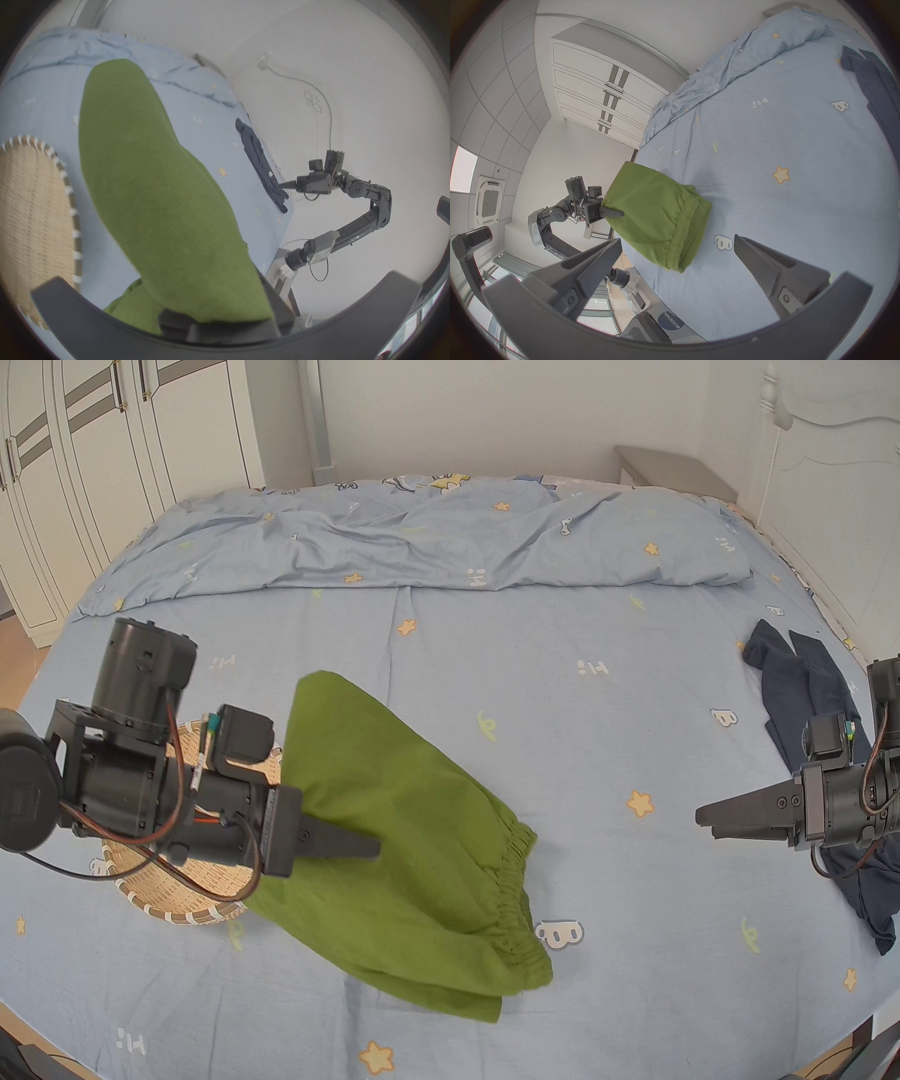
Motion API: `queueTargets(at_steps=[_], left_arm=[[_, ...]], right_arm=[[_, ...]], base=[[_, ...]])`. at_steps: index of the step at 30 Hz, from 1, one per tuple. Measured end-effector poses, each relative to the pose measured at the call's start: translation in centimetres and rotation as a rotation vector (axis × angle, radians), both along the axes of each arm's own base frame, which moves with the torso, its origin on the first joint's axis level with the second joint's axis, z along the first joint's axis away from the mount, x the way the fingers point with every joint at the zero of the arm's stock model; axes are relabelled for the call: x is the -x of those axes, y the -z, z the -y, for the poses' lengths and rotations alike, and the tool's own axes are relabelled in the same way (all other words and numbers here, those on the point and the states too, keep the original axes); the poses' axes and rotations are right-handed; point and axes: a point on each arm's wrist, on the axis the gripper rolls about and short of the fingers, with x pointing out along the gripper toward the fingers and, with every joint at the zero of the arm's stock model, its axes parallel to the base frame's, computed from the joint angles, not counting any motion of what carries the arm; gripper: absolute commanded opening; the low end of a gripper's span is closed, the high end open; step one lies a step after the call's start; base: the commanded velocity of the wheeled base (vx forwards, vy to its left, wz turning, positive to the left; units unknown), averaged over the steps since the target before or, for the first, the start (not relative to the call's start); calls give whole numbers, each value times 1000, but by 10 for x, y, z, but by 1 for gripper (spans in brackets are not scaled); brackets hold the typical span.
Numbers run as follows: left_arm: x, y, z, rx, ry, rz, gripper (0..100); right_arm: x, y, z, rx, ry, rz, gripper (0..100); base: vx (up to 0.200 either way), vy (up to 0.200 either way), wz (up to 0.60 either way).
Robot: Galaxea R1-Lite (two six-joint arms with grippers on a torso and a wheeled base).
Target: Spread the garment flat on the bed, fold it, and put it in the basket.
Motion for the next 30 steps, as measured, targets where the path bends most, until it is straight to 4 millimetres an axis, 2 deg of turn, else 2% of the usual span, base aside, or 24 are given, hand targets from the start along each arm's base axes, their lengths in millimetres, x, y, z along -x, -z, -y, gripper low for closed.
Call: queueTargets(at_steps=[10, 14, 16, 23, 30], left_arm=[[3, -42, -30, 78, -95, 225, 0], [2, -52, -45, 100, -155, 298, 0], [-1, -56, -54, 107, -194, 332, 0], [-12, -68, -108, 107, -411, 467, 0], [-13, -69, -143, 90, -537, 512, 0]], right_arm=[[0, 0, 0, 1, 0, 0, 100], [0, 1, 0, 2, 0, -1, 100], [0, 0, 0, 2, -1, 0, 100], [0, 0, 0, 2, 0, 1, 100], [1, 0, 0, 3, -1, 3, 100]], base=[[0, 0, 0], [0, 0, 0], [0, 0, 0], [0, 0, 0], [0, 0, 0]])
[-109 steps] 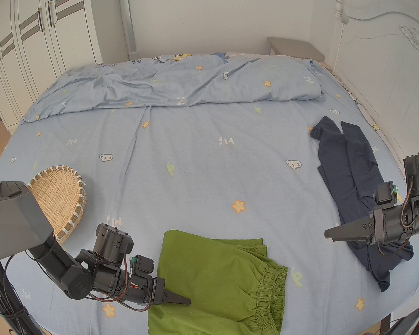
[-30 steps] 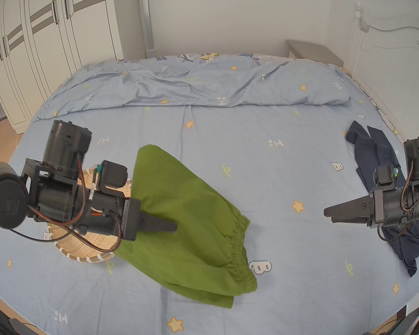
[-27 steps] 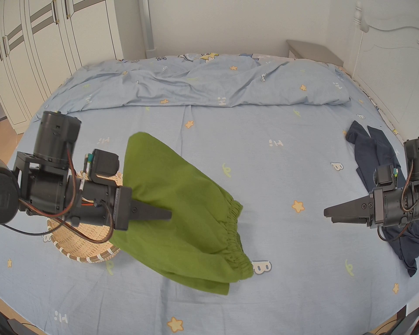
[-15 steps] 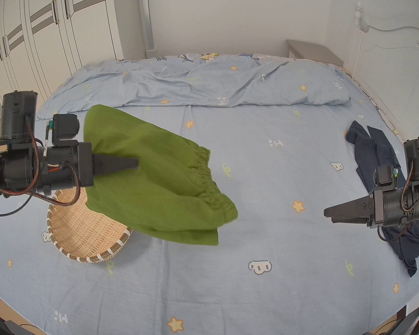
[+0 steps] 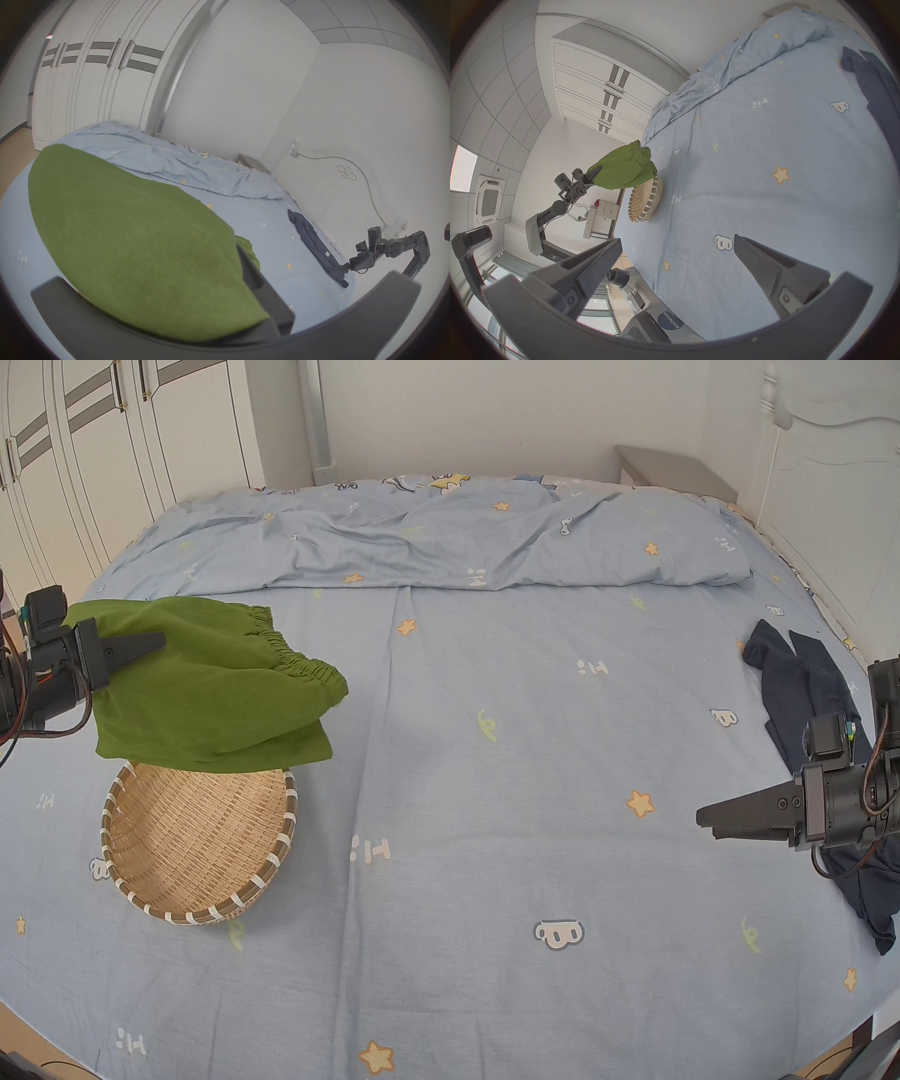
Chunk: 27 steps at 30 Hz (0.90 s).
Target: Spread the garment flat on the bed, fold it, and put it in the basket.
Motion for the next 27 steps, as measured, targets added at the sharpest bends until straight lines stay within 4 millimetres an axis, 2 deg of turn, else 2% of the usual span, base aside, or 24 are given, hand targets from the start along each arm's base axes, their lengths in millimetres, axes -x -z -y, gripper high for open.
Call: queueTargets(at_steps=[3, 11, 18, 23, 27], left_arm=[[0, 8, -8, 8, -21, -26, 0], [-6, 55, -29, 121, -109, -230, 0], [7, 96, -42, 259, -205, -486, 0], [14, 111, -42, 294, -232, -639, 0], [13, 118, -42, 308, -237, -730, 0]], right_arm=[[1, 0, 0, 0, -1, 0, 100], [6, -3, -2, -6, -12, 11, 100], [12, -4, -7, -8, -43, 10, 100], [15, -5, -9, -9, -56, 15, 100], [17, -5, -10, -10, -64, 19, 100]], base=[[0, 0, 0], [0, 0, 0], [0, 0, 0], [0, 0, 0], [0, 0, 0]])
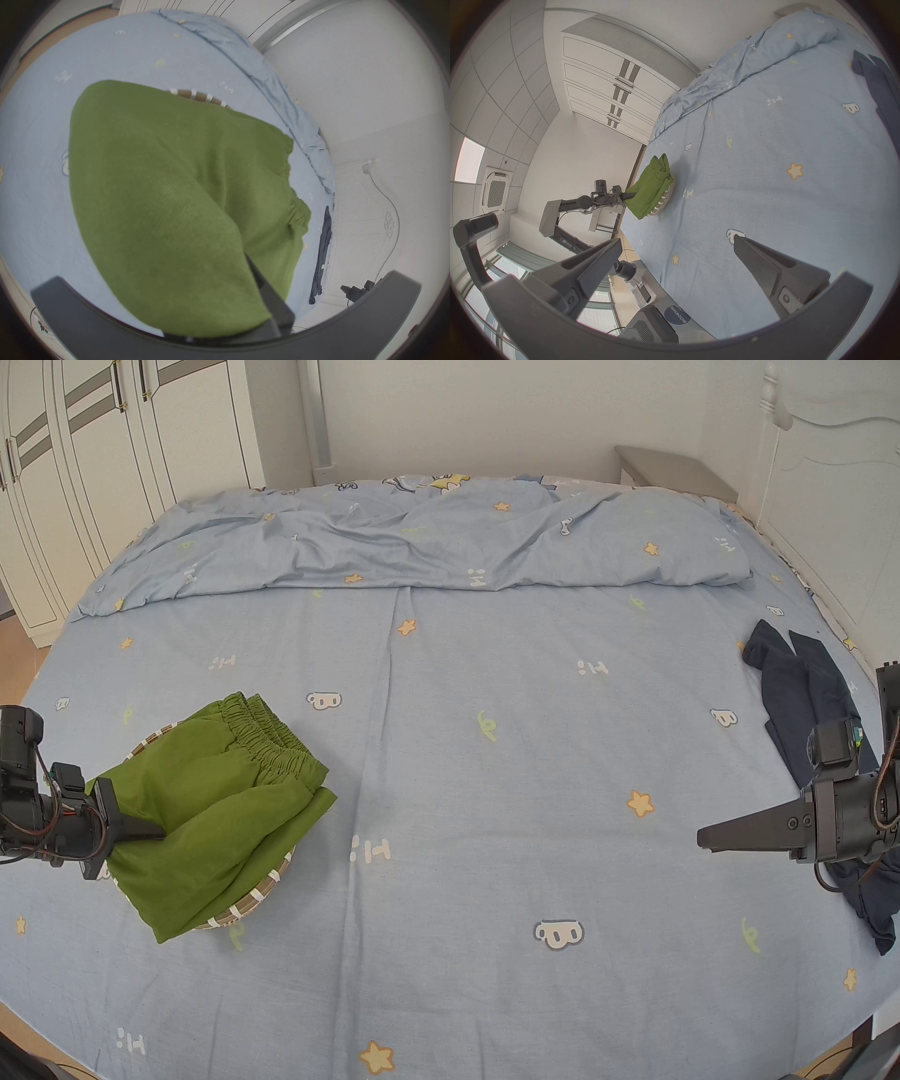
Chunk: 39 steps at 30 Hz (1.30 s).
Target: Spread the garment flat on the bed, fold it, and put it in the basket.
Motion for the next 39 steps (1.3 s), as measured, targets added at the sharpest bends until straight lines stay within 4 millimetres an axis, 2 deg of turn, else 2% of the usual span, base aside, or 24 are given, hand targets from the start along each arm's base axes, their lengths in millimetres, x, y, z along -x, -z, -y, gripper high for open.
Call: queueTargets(at_steps=[11, 21, 22, 30, 36, 39], left_arm=[[-35, 35, 6, -5, 29, -165, 0], [-63, 39, 13, 3, 36, -187, 0], [-64, 39, 13, 2, 37, -189, 100], [-63, 37, 14, 12, 39, -247, 100], [-48, 11, 15, 0, 31, -239, 100], [-32, -8, 17, -18, 26, -258, 100]], right_arm=[[3, 0, -2, -1, -10, 2, 100], [3, 0, -2, 0, -14, 0, 100], [3, 0, -3, 0, -16, 0, 100], [3, 0, -3, 0, -18, 0, 100], [3, 0, -3, 0, -18, 0, 100], [3, 0, -3, 0, -18, 0, 100]], base=[[0, 0, 0], [0, 0, 0], [0, 0, 0], [0, 0, 0], [0, 0, 0], [0, 0, 0]])
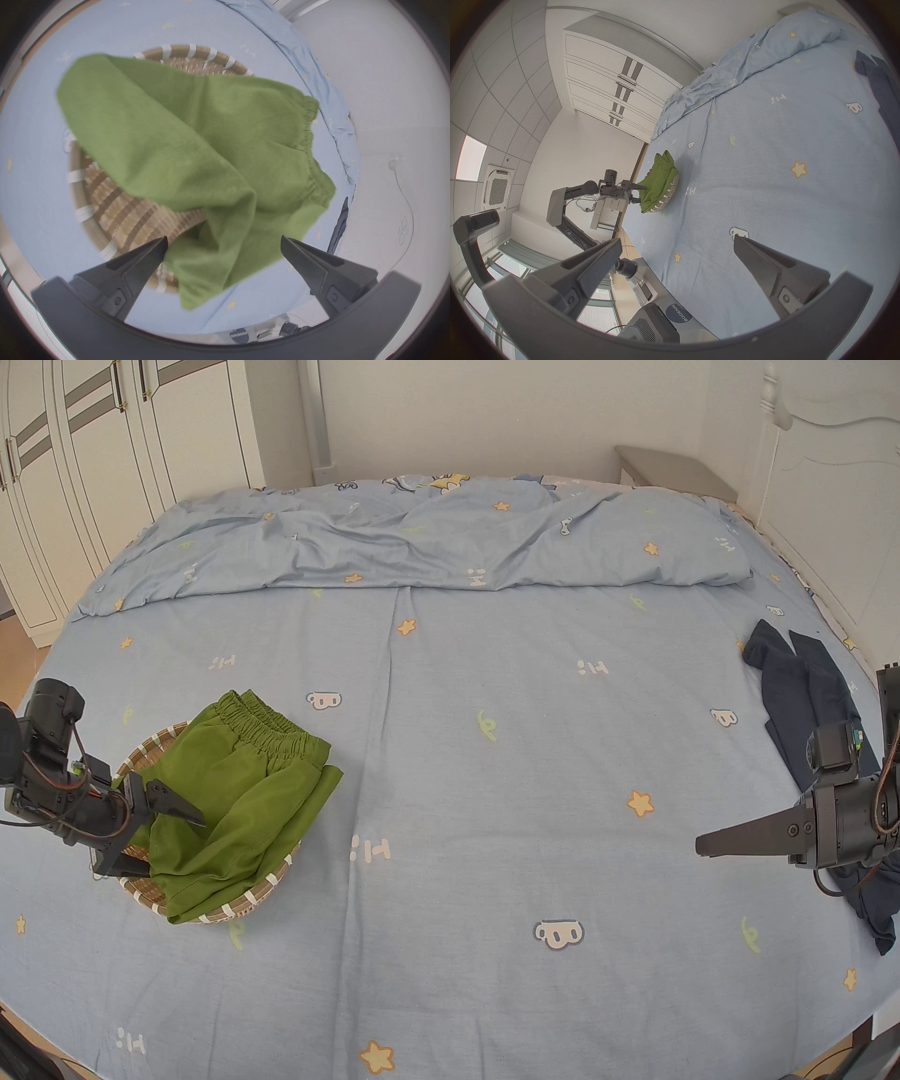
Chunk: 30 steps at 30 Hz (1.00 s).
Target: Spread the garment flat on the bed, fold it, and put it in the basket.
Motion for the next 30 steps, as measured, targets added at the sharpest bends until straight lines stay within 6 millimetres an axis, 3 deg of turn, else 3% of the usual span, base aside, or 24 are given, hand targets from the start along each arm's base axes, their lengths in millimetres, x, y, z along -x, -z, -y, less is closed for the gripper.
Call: queueTargets(at_steps=[6, 16, 21, 30], left_arm=[[39, -30, 3, -93, 85, -44, 100], [101, -75, 17, -235, 199, 125, 100], [140, -86, 36, -218, 192, 223, 100], [242, -79, 51, -207, 169, 488, 100]], right_arm=[[0, 1, 0, 4, 1, 4, 100], [19, 2, 6, 39, 44, 47, 100], [49, 9, 14, 60, 70, 86, 100], [132, 27, 42, 33, 145, 270, 100]], base=[[0, 0, 0], [0, 0, 0], [0, 0, 0], [0, 0, 0]])
